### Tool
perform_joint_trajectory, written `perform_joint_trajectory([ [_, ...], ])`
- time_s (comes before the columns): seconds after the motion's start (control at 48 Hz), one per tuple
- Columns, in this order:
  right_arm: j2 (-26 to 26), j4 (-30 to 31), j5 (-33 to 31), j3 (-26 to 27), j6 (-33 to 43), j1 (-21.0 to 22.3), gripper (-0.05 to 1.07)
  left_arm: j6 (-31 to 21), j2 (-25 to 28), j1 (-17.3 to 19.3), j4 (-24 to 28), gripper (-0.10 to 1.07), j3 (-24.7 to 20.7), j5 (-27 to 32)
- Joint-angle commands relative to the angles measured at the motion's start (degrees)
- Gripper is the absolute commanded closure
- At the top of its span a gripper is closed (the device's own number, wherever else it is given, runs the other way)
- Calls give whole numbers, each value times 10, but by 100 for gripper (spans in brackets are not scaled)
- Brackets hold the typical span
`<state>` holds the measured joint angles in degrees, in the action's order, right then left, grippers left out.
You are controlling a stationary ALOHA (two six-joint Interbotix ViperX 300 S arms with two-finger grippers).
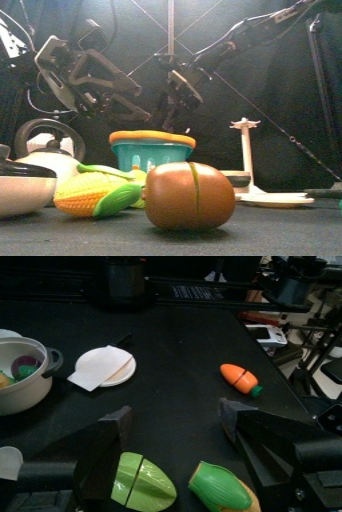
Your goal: Grab kiwi
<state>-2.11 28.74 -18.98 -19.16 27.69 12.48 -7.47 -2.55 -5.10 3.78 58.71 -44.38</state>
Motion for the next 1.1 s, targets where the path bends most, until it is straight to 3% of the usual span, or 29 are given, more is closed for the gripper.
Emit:
perform_joint_trajectory([
  [0.0,59,-5,6,-25,0,-34,-1,1,-6,1,-1,-4,-8,-6],
  [0.25,110,-34,53,-139,1,-193,-1,1,-4,1,-1,-4,-7,-6],
  [0.417,79,-60,88,-134,0,-268,-1,0,-4,2,-1,-4,-8,-6],
  [0.771,-65,-99,62,-37,0,-327,-1,0,-6,3,-2,-4,-6,-6],
  [1.083,-128,-127,15,2,0,-341,-1,0,-7,3,-3,-4,-6,-6],
])
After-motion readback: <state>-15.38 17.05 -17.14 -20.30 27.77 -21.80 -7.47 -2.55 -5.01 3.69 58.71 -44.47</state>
